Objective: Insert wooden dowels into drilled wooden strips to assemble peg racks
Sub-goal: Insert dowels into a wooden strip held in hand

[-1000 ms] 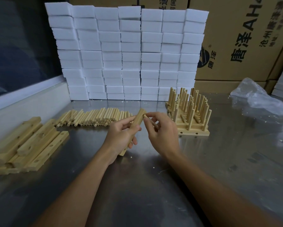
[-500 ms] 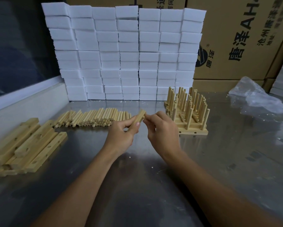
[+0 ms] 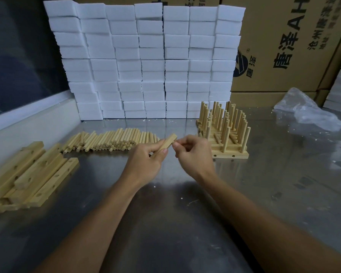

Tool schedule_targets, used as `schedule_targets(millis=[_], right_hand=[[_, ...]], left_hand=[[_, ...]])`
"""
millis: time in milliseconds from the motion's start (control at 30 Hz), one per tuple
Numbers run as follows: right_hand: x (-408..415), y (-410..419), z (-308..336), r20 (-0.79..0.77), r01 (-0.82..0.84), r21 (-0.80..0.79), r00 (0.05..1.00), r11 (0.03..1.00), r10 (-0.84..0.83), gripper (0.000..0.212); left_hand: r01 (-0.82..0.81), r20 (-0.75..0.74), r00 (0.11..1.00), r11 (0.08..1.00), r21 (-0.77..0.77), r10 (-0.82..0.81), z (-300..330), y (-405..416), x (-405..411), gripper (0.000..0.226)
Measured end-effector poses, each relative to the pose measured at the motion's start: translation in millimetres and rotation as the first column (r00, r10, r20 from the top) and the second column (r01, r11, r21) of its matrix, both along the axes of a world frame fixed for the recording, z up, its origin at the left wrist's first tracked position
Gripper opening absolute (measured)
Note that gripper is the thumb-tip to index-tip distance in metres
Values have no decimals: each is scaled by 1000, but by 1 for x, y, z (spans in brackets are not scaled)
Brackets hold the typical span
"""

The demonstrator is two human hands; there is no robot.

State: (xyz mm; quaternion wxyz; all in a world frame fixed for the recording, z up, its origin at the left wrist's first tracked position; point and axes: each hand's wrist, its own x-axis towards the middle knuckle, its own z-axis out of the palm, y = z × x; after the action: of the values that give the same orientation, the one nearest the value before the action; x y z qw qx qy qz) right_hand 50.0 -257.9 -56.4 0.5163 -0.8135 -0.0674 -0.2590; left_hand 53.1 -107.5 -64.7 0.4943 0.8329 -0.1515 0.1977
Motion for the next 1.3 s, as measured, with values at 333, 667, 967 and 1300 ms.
schedule_targets(millis=[333,667,967,1300], right_hand=[[5,4,10,-38,87,-155,995,984,-94,20],[-6,7,3,402,365,-533,903,764,-151,16],[1,6,20,-148,46,-124,987,991,-65,30],[1,-5,17,-171,-88,18,981,996,90,34]], left_hand=[[-13,70,997,999,34,11,7,-2,-4,28],[29,12,1000,1000,-2,-29,5,-2,1,28],[14,118,993,998,68,-22,3,3,2,30],[60,161,985,998,14,-61,2,-1,-2,33]])
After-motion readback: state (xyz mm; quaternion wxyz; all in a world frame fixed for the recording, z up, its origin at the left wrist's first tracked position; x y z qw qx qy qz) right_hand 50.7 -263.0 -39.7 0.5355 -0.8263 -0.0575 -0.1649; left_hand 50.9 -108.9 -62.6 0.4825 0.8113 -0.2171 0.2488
